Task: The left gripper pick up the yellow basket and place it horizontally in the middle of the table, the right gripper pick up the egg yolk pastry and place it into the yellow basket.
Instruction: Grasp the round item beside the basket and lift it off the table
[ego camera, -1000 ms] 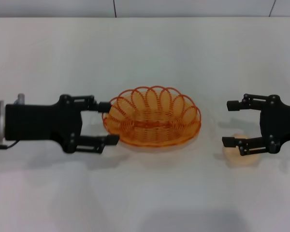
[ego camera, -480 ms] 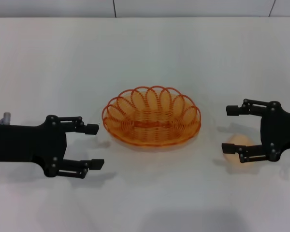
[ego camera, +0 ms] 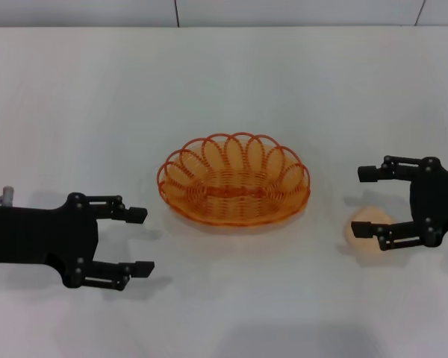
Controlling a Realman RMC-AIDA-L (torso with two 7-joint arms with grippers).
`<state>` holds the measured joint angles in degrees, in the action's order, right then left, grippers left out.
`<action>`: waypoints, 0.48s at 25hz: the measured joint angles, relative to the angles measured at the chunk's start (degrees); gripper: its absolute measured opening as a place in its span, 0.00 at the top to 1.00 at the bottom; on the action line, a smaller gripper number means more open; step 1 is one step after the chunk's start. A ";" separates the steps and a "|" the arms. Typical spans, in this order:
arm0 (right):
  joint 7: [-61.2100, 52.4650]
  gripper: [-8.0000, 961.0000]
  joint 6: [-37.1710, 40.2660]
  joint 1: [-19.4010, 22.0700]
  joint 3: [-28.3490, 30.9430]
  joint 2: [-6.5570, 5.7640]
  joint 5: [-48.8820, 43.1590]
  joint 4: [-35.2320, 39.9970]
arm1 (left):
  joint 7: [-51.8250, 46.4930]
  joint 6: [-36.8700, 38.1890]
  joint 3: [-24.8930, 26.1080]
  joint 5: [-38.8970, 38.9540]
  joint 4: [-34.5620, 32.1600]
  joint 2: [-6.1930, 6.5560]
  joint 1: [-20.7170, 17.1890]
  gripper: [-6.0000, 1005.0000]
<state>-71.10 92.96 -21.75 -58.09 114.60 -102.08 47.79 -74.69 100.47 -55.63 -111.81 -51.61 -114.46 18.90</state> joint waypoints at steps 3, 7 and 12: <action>-5.73 0.11 0.28 -0.42 -0.28 -0.20 -4.17 4.65 | 0.02 0.00 -0.01 -0.33 0.02 -0.01 -0.18 0.22; -15.03 0.11 0.65 -1.83 -0.48 -0.26 -12.18 11.12 | 0.03 -0.14 0.30 -0.61 0.02 -0.04 -0.54 0.23; -24.73 0.11 0.56 -5.19 -0.53 0.25 -22.00 14.83 | 0.63 -0.21 3.14 -2.16 0.14 -0.48 -0.74 0.23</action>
<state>-95.83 93.52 -26.93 -58.62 114.85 -124.09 62.63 -74.06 100.26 -52.48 -113.97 -51.47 -114.94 18.16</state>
